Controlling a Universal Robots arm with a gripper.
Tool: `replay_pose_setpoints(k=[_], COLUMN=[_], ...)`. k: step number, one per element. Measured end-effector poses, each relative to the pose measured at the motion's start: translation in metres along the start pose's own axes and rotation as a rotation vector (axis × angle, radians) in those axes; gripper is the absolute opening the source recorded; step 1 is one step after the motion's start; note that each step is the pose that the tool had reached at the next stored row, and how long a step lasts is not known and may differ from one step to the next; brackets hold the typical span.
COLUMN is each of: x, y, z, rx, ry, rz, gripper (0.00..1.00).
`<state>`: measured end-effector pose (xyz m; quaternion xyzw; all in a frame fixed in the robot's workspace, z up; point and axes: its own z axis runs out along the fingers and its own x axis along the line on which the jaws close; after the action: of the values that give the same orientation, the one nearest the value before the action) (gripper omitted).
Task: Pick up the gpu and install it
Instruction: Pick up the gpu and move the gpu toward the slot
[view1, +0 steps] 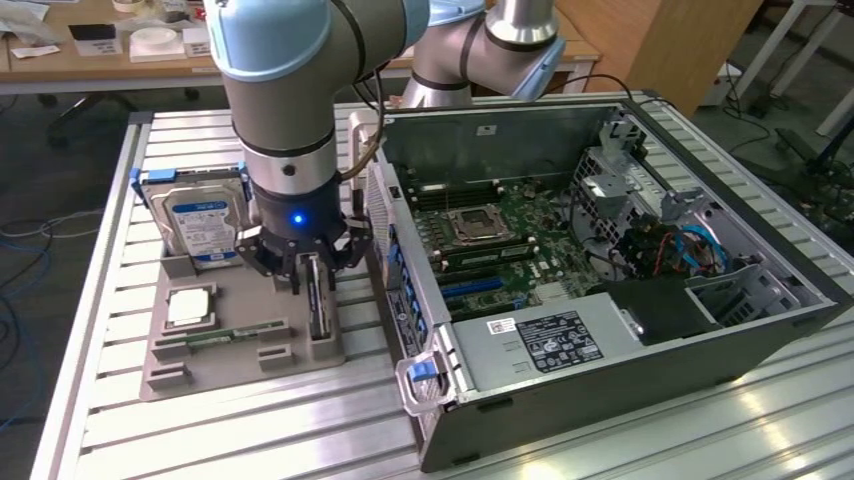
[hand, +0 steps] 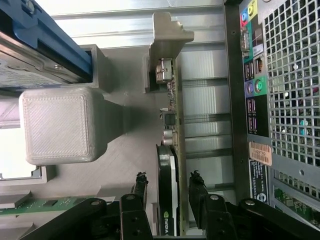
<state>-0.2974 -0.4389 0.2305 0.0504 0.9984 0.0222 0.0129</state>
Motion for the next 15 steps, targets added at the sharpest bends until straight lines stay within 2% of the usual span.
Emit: replay_pose_setpoints(k=[15], x=[-0.0003], y=[0.003], z=[0.0025], rx=[-0.0001], ry=[-0.0001], rz=[0.0], gripper=[0.47])
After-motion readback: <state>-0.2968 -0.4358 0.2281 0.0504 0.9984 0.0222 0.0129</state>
